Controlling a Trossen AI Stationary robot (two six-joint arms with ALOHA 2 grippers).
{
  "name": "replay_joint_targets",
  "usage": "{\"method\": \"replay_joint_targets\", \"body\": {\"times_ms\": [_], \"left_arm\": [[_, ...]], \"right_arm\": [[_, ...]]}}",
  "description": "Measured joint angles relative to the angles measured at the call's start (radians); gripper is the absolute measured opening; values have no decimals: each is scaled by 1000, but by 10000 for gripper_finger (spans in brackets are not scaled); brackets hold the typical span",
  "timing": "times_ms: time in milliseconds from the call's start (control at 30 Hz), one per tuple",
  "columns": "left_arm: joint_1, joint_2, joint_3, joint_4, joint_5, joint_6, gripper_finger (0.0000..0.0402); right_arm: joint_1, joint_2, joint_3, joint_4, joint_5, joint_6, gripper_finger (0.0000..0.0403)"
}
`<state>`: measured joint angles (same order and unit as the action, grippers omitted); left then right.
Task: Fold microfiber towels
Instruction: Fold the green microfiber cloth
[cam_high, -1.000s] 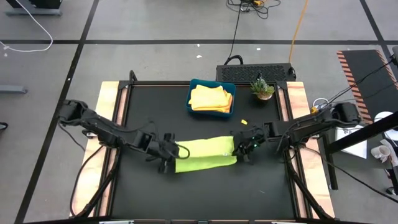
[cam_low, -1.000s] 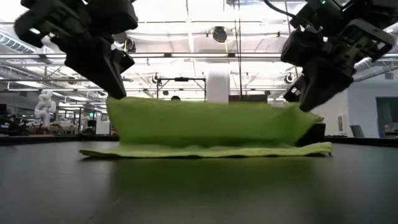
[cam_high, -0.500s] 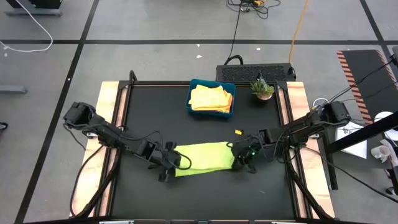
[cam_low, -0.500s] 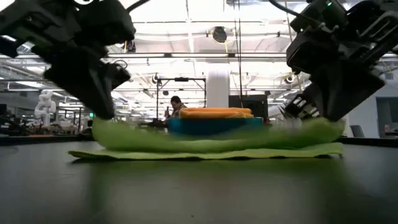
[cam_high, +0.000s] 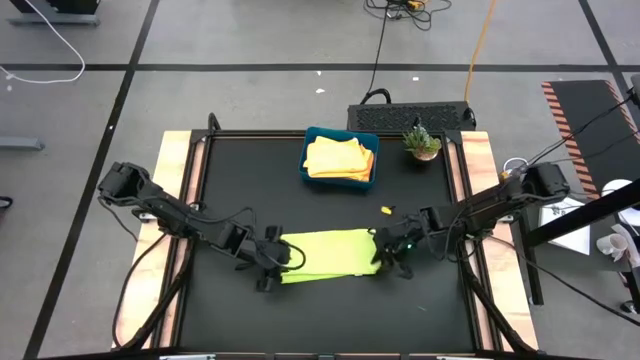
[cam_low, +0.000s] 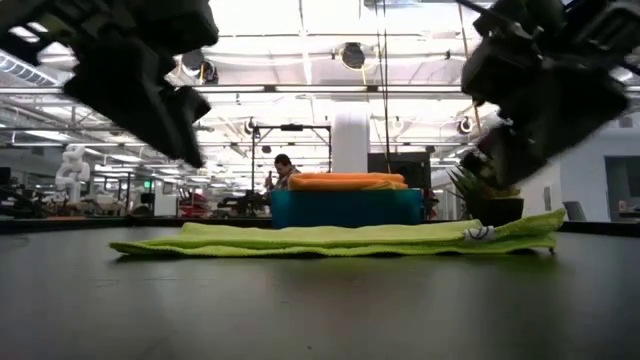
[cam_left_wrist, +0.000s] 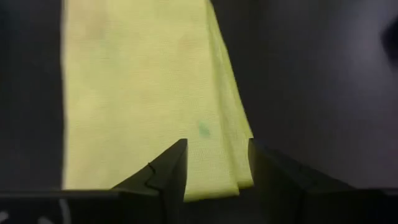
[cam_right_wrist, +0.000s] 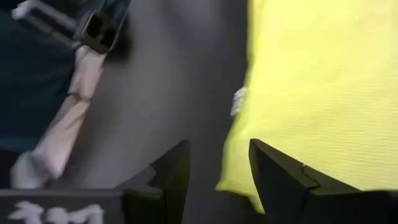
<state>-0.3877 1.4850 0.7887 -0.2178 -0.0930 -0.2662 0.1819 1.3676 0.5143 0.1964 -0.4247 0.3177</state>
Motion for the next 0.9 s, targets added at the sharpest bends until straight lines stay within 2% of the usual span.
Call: {"method": "replay_joint_targets", "body": {"times_ms": [167,267,400,567,700,900], "left_arm": [[3,14,0,72,-67,45,172],[8,35,-1,102,-83,63,172],[8,74,-1,155,-92,91,173],[27,138,-1,366,-116,115,173],[47,205,-2,518,-69,177,173],[106,278,1,649,-45,203,173]], "right_arm": [[-27,-96,0,-22,194,-78,148],[-44,-98,1,-12,311,-95,141],[-64,-62,-2,-16,320,-95,137],[-88,-31,-17,-4,333,-77,137],[-124,-34,-19,-25,397,-2,140],[-206,-42,-19,-74,379,65,154]]}}
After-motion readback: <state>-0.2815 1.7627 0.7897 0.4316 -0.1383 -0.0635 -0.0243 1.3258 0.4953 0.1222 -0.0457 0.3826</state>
